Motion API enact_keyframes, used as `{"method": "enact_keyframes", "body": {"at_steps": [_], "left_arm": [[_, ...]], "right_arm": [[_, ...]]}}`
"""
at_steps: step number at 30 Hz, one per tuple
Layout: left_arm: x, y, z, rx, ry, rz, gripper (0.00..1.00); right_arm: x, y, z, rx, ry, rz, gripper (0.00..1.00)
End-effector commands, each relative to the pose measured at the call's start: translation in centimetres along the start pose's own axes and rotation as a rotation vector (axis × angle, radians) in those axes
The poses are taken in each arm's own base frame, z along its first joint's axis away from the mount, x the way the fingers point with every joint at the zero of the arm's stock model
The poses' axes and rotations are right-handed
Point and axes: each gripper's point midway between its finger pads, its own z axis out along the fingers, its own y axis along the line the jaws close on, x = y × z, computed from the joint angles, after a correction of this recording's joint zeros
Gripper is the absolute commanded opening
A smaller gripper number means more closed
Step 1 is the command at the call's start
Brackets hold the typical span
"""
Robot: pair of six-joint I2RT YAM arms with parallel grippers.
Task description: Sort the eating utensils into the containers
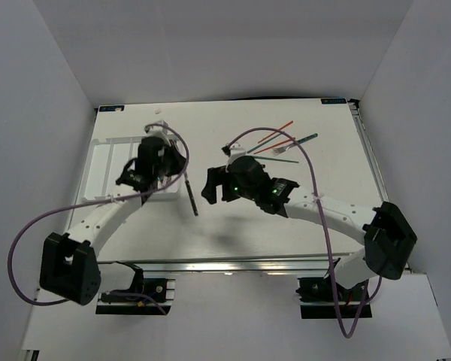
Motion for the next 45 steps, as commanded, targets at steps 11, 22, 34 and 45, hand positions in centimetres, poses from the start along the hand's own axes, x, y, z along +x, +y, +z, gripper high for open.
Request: {"method": "enact_keyframes", "body": {"at_steps": [11, 22, 34, 45], "left_arm": [[-18.4, 18.0, 3.2, -0.623, -0.042, 0.354, 0.0], [-13.6, 22.2, 9.3, -0.632, 0.082, 0.339, 0.12], [-16.9, 18.4, 5.2, -0.615, -0.015, 0.305, 0.76], [-13.2, 15.4, -9.8, -0.67, -0.24, 0.082, 0.98]], "right_arm": [[-0.8, -8.2, -8.9, 0.175, -0.043, 0.044, 0.89], [-2.0, -8.5, -13.0, 0.181, -0.111, -0.028, 0.89], [-2.0, -9.2, -9.2, 0.208, -0.044, -0.063, 0.89], [-5.7, -15.5, 0.3, 0.48, 0.184, -0.217, 0.89]]}}
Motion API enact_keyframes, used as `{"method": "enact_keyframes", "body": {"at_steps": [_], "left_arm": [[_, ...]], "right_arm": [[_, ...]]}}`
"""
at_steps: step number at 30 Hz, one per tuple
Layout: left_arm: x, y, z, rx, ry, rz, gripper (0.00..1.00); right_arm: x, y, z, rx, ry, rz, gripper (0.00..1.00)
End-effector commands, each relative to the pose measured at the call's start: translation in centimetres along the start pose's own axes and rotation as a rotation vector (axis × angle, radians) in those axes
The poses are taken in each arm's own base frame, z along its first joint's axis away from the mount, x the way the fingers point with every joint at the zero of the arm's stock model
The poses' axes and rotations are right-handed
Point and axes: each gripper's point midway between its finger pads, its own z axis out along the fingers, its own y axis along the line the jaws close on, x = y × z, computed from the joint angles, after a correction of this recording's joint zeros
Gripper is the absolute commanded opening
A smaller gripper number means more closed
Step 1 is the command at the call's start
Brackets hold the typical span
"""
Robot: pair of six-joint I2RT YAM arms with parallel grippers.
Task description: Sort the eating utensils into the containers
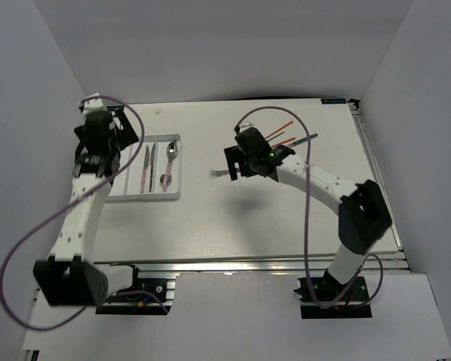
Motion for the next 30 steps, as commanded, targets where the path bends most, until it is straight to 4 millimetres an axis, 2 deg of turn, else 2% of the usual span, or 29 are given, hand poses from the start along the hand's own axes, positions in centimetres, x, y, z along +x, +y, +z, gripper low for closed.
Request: {"method": "enact_keyframes", "body": {"at_steps": [1, 2, 3, 4, 5, 6, 7, 9, 10, 12, 13, 17, 18, 20, 21, 22, 23, 24, 26, 28, 29, 30], "left_arm": [[4.1, 2.3, -3.3, -0.012, 0.019, -0.046, 0.98], [7.3, 2.8, -3.2, -0.003, 0.044, -0.041, 0.98], [8.2, 2.7, -3.7, 0.032, 0.035, -0.049, 0.98], [8.4, 2.3, -5.1, 0.094, 0.001, -0.074, 0.98], [9.5, 2.2, -5.4, 0.119, 0.005, -0.087, 0.98], [11.9, 2.5, -5.2, 0.128, 0.034, -0.08, 0.98], [12.3, 2.2, -5.6, 0.152, 0.038, -0.085, 0.98], [11.7, 1.9, -6.2, 0.161, 0.035, -0.06, 0.98], [11.9, 1.7, -6.1, 0.166, 0.034, -0.056, 0.98], [12.3, 1.0, -5.9, 0.193, 0.057, -0.046, 0.98], [12.7, 0.6, -5.8, 0.208, 0.075, -0.041, 0.98], [13.3, -0.4, -5.6, 0.259, 0.101, -0.028, 0.98], [13.4, -0.6, -5.6, 0.272, 0.105, -0.026, 0.98], [13.5, -0.8, -5.7, 0.283, 0.106, -0.025, 0.98], [13.3, -0.8, -5.8, 0.286, 0.101, -0.026, 0.98], [13.3, -0.8, -5.8, 0.288, 0.102, -0.026, 0.98], [13.3, -0.8, -5.8, 0.287, 0.1, -0.025, 0.98], [13.3, -0.9, -5.8, 0.29, 0.1, -0.025, 0.98], [13.4, -1.0, -5.7, 0.294, 0.108, -0.022, 0.98], [13.6, -1.0, -5.6, 0.293, 0.115, -0.021, 0.98], [13.6, -1.1, -5.6, 0.296, 0.116, -0.02, 0.98], [13.6, -1.1, -5.6, 0.297, 0.117, -0.02, 0.98]], "right_arm": [[-1.9, -0.5, 2.6, 0.008, 0.044, -0.169, 0.87], [-2.6, 0.1, 3.1, -0.031, 0.039, -0.234, 0.86], [-2.6, 0.1, 3.9, -0.07, 0.041, -0.37, 0.85], [-1.7, 0.8, 5.1, -0.129, 0.067, -0.437, 0.85], [-2.1, 0.8, 5.8, -0.141, 0.047, -0.494, 0.84], [-2.4, -0.1, 6.6, -0.131, 0.036, -0.599, 0.84], [-1.9, -0.7, 7.9, -0.124, 0.059, -0.638, 0.84], [-1.8, -2.1, 9.0, -0.124, 0.096, -0.657, 0.84], [-2.8, -1.1, 9.8, -0.187, 0.087, -0.66, 0.84], [-3.2, -1.1, 10.3, -0.243, 0.087, -0.652, 0.83], [-3.2, -0.4, 10.7, -0.296, 0.08, -0.674, 0.82], [-2.6, -0.6, 12.0, -0.326, 0.065, -0.717, 0.8], [-3.0, -0.7, 12.3, -0.327, 0.043, -0.718, 0.8], [-2.2, -0.4, 12.9, -0.386, 0.06, -0.718, 0.8], [-0.3, -1.0, 13.5, -0.416, 0.137, -0.698, 0.8], [0.3, -0.5, 13.5, -0.475, 0.158, -0.684, 0.76], [-0.5, -0.3, 13.5, -0.494, 0.156, -0.676, 0.73], [0.8, 0.1, 13.9, -0.535, 0.198, -0.667, 0.71], [2.8, -0.3, 14.1, -0.541, 0.26, -0.647, 0.68], [3.2, -0.7, 14.6, -0.51, 0.235, -0.65, 0.67], [4.7, -1.1, 14.4, -0.499, 0.261, -0.634, 0.65], [5.1, -1.5, 14.5, -0.475, 0.265, -0.635, 0.63]]}}
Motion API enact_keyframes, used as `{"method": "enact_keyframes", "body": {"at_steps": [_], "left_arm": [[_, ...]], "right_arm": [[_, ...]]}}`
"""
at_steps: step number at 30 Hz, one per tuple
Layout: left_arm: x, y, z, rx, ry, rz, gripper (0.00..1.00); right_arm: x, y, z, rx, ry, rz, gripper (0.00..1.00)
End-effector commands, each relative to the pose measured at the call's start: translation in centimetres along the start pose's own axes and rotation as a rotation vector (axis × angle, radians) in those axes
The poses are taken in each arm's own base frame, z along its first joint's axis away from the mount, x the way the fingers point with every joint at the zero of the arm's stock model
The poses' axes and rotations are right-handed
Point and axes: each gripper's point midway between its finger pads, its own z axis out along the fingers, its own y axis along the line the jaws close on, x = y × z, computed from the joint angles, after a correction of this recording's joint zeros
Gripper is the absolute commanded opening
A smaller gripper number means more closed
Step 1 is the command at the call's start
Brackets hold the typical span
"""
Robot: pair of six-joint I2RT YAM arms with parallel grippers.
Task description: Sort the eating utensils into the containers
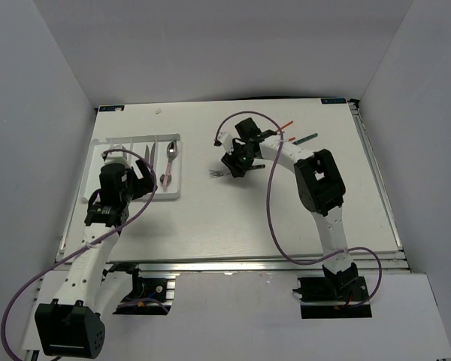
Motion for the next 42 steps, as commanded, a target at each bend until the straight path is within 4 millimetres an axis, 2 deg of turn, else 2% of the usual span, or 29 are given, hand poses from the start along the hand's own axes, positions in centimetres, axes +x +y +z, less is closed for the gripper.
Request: {"method": "enact_keyframes", "body": {"at_steps": [1, 2, 3, 4, 5, 6, 7, 10, 12, 13, 15, 16, 17, 19, 20, 22, 23, 24, 26, 31, 33, 34, 35, 37, 38, 39, 40, 41, 42], "left_arm": [[-1.2, -0.9, -0.2, 0.036, -0.029, 0.005, 0.98], [-1.2, -0.9, -0.2, 0.04, -0.029, 0.005, 0.98], [-1.2, -0.9, -0.2, 0.039, -0.031, 0.003, 0.98], [-1.2, -0.9, -0.3, 0.04, -0.03, 0.0, 0.98], [-1.3, -0.9, -0.3, 0.042, -0.035, -0.003, 0.98], [-1.2, -1.0, -0.4, 0.045, -0.035, -0.006, 0.98], [-1.3, -1.2, -0.4, 0.053, -0.038, -0.014, 0.98], [-1.3, -2.4, -0.6, 0.117, -0.033, -0.047, 0.98], [-0.4, -3.9, -0.7, 0.201, -0.007, -0.084, 0.98], [-0.7, -5.1, -0.7, 0.258, -0.017, -0.142, 0.98], [0.0, -8.2, -1.6, 0.44, 0.021, -0.21, 0.98], [-0.3, -9.6, -1.9, 0.523, 0.009, -0.303, 0.98], [-0.4, -11.2, -2.7, 0.614, 0.012, -0.331, 0.98], [-1.2, -13.1, -3.6, 0.694, -0.016, -0.387, 0.98], [-0.7, -14.7, -4.4, 0.737, -0.001, -0.374, 0.98], [-1.1, -15.7, -4.1, 0.715, -0.016, -0.364, 0.98], [-0.5, -16.9, -4.4, 0.734, 0.006, -0.347, 0.98], [-0.4, -17.0, -3.9, 0.712, 0.01, -0.346, 0.98], [-0.1, -17.9, -3.3, 0.714, 0.035, -0.343, 0.98], [-1.4, -18.9, -2.7, 0.717, 0.021, -0.353, 0.92], [-1.7, -19.1, -2.1, 0.7, 0.024, -0.351, 0.84], [-1.4, -19.0, -1.9, 0.687, 0.036, -0.346, 0.78], [-1.2, -18.8, -1.3, 0.664, 0.044, -0.345, 0.67], [-1.5, -19.0, -1.1, 0.66, 0.039, -0.346, 0.57], [-1.5, -19.0, -1.0, 0.66, 0.039, -0.347, 0.46], [-1.6, -19.2, -0.9, 0.656, 0.048, -0.341, 0.17], [-1.6, -19.2, -0.8, 0.65, 0.055, -0.334, 0.03], [-1.8, -19.1, -0.6, 0.632, 0.055, -0.33, 0.0], [-1.1, -18.5, -0.2, 0.594, 0.079, -0.306, 0.0]], "right_arm": [[3.4, 1.5, 0.6, -0.022, 0.063, 0.051, 0.55], [3.8, 1.8, 0.8, -0.012, 0.066, 0.05, 0.51], [5.0, 2.2, 0.7, 0.014, 0.091, 0.058, 0.36], [5.3, 2.4, 0.7, 0.03, 0.095, 0.051, 0.3], [4.6, 2.6, 0.9, 0.058, 0.069, 0.026, 0.24], [5.3, 3.3, 0.6, 0.076, 0.079, 0.03, 0.14], [5.1, 3.7, 0.6, 0.086, 0.068, 0.024, 0.11], [1.8, 5.2, -0.2, 0.122, -0.034, 0.033, 0.0], [0.1, 5.6, -1.0, 0.122, -0.083, 0.088, 0.0], [-1.0, 5.8, -1.6, 0.128, -0.12, 0.176, 0.0], [-4.2, 5.7, -4.3, 0.148, -0.245, 0.256, 0.0], [-3.8, 6.4, -4.6, 0.14, -0.264, 0.318, 0.0], [-5.7, 7.1, -6.8, 0.119, -0.35, 0.409, 0.0], [-7.7, 8.8, -8.5, 0.03, -0.452, 0.472, 0.0], [-8.2, 10.1, -9.5, -0.02, -0.473, 0.536, 0.0], [-9.9, 12.2, -10.8, -0.114, -0.531, 0.556, 0.0], [-10.2, 13.2, -11.7, -0.149, -0.559, 0.565, 0.0], [-10.8, 14.8, -12.5, -0.239, -0.585, 0.576, 0.0], [-12.4, 16.3, -14.6, -0.31, -0.673, 0.547, 0.0], [-13.0, 18.5, -15.8, -0.319, -0.679, 0.524, 0.0], [-13.5, 19.2, -16.4, -0.341, -0.696, 0.497, 0.0], [-13.6, 19.6, -16.5, -0.35, -0.695, 0.488, 0.0], [-13.7, 20.0, -16.6, -0.359, -0.694, 0.479, 0.0], [-14.0, 20.7, -16.8, -0.369, -0.695, 0.458, 0.0], [-13.9, 20.8, -16.7, -0.368, -0.691, 0.462, 0.0], [-13.9, 20.7, -16.6, -0.36, -0.689, 0.466, 0.0], [-13.9, 20.6, -16.5, -0.354, -0.69, 0.475, 0.0], [-14.0, 20.4, -16.6, -0.341, -0.696, 0.488, 0.0], [-14.1, 20.3, -16.6, -0.336, -0.701, 0.495, 0.09]]}}
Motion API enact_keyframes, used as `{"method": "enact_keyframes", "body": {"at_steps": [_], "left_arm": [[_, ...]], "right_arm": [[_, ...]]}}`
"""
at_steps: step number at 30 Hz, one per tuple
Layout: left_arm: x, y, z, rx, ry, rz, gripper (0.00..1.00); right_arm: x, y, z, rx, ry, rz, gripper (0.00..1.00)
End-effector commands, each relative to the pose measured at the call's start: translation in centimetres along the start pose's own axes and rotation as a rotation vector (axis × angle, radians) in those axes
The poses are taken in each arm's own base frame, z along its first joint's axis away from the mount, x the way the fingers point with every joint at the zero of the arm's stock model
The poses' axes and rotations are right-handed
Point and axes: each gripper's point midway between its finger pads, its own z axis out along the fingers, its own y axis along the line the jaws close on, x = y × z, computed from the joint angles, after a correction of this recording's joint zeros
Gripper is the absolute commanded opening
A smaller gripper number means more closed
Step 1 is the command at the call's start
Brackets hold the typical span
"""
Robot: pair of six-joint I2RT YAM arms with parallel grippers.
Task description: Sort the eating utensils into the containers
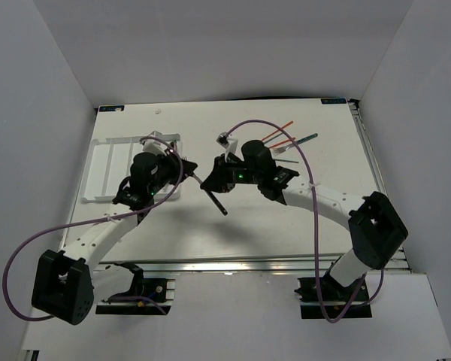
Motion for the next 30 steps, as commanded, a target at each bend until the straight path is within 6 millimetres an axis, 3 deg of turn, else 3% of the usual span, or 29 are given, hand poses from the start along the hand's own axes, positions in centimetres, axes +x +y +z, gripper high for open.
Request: {"method": "enact_keyframes", "body": {"at_steps": [1, 2, 3, 4, 5, 6, 7, 8, 9, 10, 11, 12, 13, 15, 18, 21, 24, 29, 30], "left_arm": [[-2.3, -1.5, -0.1, -0.022, -0.029, 0.05, 0.0], [-3.5, -0.4, -0.2, -0.099, -0.058, 0.08, 0.0], [-3.0, 1.8, -0.6, -0.2, 0.001, 0.146, 0.0], [-6.4, 1.6, -0.8, -0.232, -0.052, 0.178, 0.0], [-7.9, 2.6, -1.1, -0.285, -0.055, 0.209, 0.0], [-8.2, 5.6, -1.2, -0.388, 0.008, 0.276, 0.0], [-12.8, 6.2, -2.0, -0.453, -0.058, 0.304, 0.0], [-14.5, 7.8, -2.5, -0.548, -0.058, 0.342, 0.0], [-16.2, 11.1, -4.7, -0.757, -0.029, 0.427, 0.0], [-17.6, 14.0, -4.8, -0.89, 0.003, 0.457, 0.0], [-21.4, 13.5, -5.8, -0.977, -0.067, 0.505, 0.0], [-24.1, 15.4, -8.6, -1.166, -0.102, 0.547, 0.0], [-25.3, 16.5, -8.3, -1.2, -0.101, 0.555, 0.0], [-30.3, 15.4, -8.8, -1.171, -0.22, 0.586, 0.0], [-34.1, 14.7, -8.6, -1.167, -0.316, 0.722, 0.0], [-34.8, 15.5, -5.8, -1.102, -0.26, 0.863, 0.0], [-33.2, 17.3, -2.2, -0.973, -0.163, 1.054, 0.0], [-32.0, 19.5, -0.3, -0.893, -0.13, 1.127, 0.0], [-32.2, 20.1, -0.6, -0.929, -0.137, 1.122, 0.0]], "right_arm": [[-2.2, 1.8, -1.0, -0.029, -0.079, -0.018, 0.27], [-2.5, 1.3, -1.2, 0.003, -0.098, -0.007, 0.72], [-2.7, 0.9, -1.6, 0.026, -0.11, 0.0, 0.89], [-2.6, 0.0, -2.6, 0.064, -0.116, 0.018, 0.89], [-2.6, -0.9, -3.3, 0.105, -0.131, 0.038, 0.89], [-2.9, -2.3, -4.4, 0.144, -0.149, 0.06, 0.89], [-3.0, -2.7, -5.7, 0.166, -0.163, 0.07, 0.89], [-1.8, -3.8, -6.3, 0.198, -0.149, 0.093, 0.89], [-2.0, -4.8, -7.4, 0.227, -0.162, 0.098, 0.89], [-1.8, -4.9, -8.6, 0.242, -0.165, 0.098, 0.89], [-0.9, -5.5, -9.2, 0.259, -0.152, 0.104, 0.89], [-1.4, -5.5, -10.4, 0.271, -0.172, 0.076, 0.89], [-0.7, -5.9, -11.1, 0.292, -0.153, 0.081, 0.89], [-0.2, -6.4, -12.3, 0.324, -0.144, 0.046, 0.89], [1.1, -6.5, -13.7, 0.358, -0.111, 0.035, 0.89], [1.8, -6.1, -14.2, 0.342, -0.093, 0.012, 0.89], [2.2, -5.2, -14.3, 0.3, -0.085, 0.01, 0.89], [4.0, -3.9, -13.9, 0.203, -0.06, 0.032, 0.89], [4.2, -4.0, -13.9, 0.202, -0.057, 0.034, 0.89]]}}
